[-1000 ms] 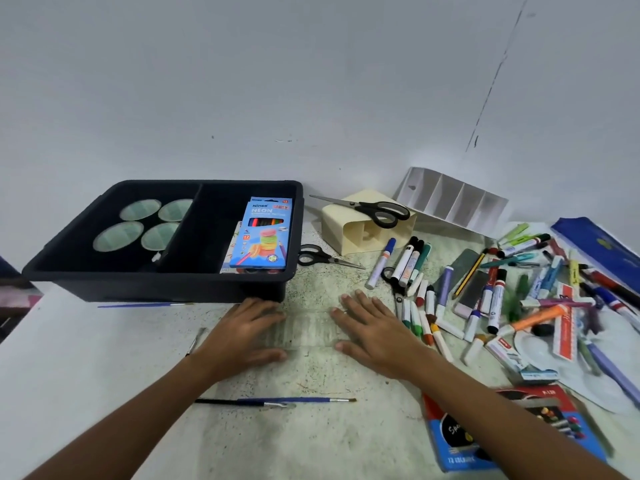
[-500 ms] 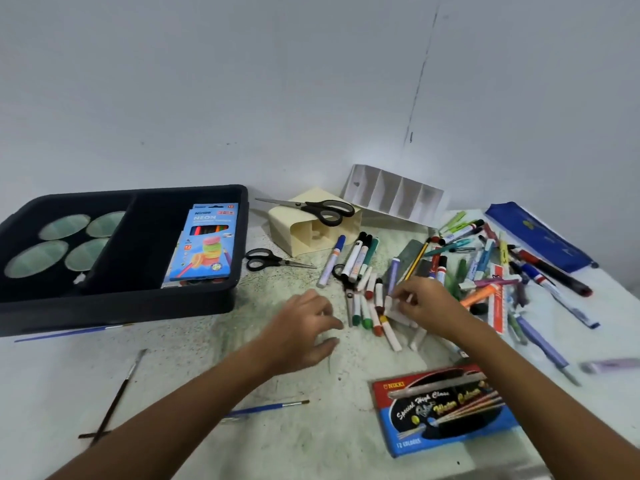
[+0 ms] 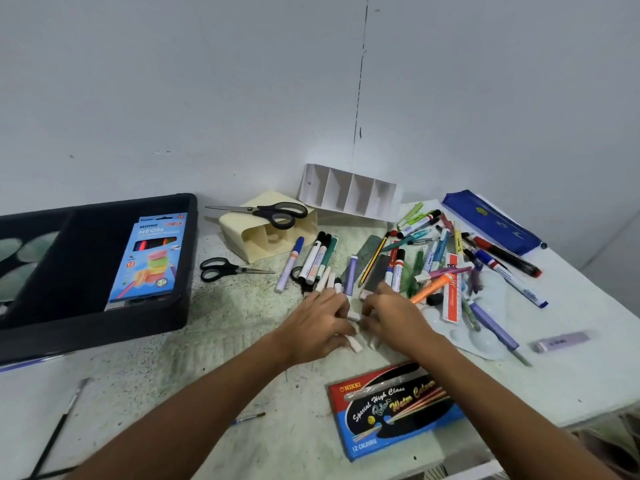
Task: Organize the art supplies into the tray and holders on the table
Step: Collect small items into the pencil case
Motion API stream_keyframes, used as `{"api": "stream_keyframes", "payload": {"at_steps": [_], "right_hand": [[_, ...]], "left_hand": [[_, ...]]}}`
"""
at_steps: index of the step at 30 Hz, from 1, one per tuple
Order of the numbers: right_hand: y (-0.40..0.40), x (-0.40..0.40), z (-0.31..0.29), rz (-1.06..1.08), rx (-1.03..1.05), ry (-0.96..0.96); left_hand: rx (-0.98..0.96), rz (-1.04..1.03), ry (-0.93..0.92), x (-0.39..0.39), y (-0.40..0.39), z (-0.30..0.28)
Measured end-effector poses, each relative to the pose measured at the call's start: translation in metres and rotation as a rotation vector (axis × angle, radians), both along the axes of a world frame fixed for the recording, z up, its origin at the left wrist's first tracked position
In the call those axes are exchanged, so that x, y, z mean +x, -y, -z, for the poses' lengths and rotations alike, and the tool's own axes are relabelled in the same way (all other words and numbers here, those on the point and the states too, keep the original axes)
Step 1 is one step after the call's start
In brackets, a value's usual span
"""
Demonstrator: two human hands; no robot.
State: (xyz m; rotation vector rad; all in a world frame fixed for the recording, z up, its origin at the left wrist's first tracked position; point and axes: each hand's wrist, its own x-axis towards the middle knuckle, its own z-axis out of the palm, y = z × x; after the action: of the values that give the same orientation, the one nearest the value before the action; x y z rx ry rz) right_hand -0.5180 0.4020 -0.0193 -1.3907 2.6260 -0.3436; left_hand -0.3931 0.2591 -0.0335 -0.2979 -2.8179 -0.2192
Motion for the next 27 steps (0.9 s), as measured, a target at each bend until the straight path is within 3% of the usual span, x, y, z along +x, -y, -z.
{"api": "stream_keyframes", "payload": {"at_steps": [5, 9, 13, 18, 27], "right_hand": [[0.003, -0.01, -0.009, 0.118, -0.215, 0.186], [0.013, -0.009, -0.02, 0.162, -0.525, 0.484], [0.04, 0.006, -0.028, 0.141, -0.712, 0.842], [0.087, 0.046, -0.029, 0.073, -0.631, 1.066], [0.144, 0.123, -0.02, -0.04, -0.394, 1.153]], "left_hand": [[0.117, 0.009, -0.165, 0.004, -0.001, -0.01], [0.467, -0.2, -0.213, 0.027, 0.009, -0.024], [0.861, -0.462, -0.127, 0.061, 0.024, -0.033], [1.098, -0.591, 0.004, 0.121, 0.052, -0.036], [0.993, -0.888, 0.008, 0.202, 0.095, -0.025]]}}
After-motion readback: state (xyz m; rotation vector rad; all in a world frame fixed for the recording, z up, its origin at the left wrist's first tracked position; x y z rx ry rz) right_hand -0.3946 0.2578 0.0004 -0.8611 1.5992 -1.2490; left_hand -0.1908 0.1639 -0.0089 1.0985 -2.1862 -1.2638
